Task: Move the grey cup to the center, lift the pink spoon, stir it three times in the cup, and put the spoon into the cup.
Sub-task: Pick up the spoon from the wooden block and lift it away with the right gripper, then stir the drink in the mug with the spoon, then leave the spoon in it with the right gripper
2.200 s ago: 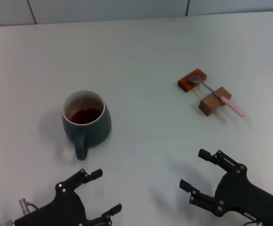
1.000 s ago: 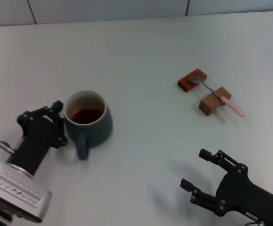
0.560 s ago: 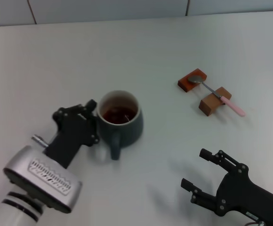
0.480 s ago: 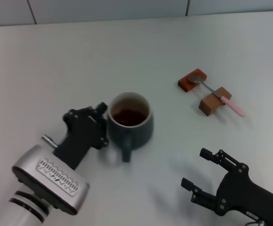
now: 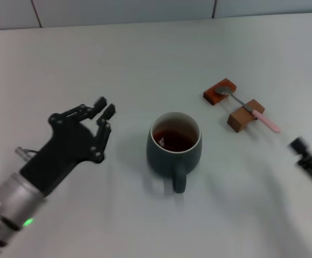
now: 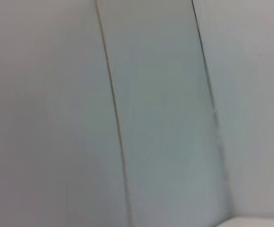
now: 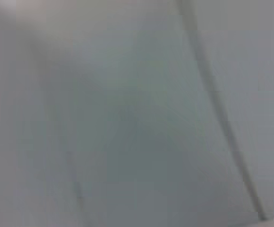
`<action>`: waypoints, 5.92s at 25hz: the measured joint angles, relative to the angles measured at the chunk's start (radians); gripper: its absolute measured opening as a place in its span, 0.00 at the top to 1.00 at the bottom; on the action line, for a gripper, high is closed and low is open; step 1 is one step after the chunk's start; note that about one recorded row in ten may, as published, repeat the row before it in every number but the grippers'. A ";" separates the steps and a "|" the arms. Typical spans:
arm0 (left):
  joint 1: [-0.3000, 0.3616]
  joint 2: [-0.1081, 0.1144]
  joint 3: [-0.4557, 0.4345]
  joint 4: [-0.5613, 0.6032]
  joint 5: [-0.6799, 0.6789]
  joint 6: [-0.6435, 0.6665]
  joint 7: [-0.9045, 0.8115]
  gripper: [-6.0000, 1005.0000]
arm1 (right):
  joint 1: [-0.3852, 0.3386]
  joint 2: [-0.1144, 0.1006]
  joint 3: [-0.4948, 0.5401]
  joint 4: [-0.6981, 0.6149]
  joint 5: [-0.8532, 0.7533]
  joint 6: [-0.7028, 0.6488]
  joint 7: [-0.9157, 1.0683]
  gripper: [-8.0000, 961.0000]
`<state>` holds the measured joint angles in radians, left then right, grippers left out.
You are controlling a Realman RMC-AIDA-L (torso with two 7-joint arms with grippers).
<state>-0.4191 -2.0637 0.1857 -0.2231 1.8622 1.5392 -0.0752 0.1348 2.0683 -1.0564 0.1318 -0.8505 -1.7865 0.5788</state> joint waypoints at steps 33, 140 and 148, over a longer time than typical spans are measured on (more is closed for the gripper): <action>0.056 -0.002 0.132 0.275 0.232 0.027 -0.233 0.15 | 0.129 -0.007 -0.076 -0.150 0.008 0.462 0.462 0.27; 0.051 -0.002 0.144 0.287 0.232 -0.033 -0.237 0.16 | 0.872 -0.155 0.019 -1.666 -1.524 -0.388 2.103 0.81; 0.050 -0.003 0.144 0.288 0.231 -0.033 -0.237 0.16 | 0.881 -0.149 -0.034 -1.605 -1.533 -0.388 2.102 0.80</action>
<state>-0.3689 -2.0662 0.3293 0.0644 2.0935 1.5063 -0.3126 1.0153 1.9195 -1.0900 -1.4732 -2.3838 -2.1750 2.6805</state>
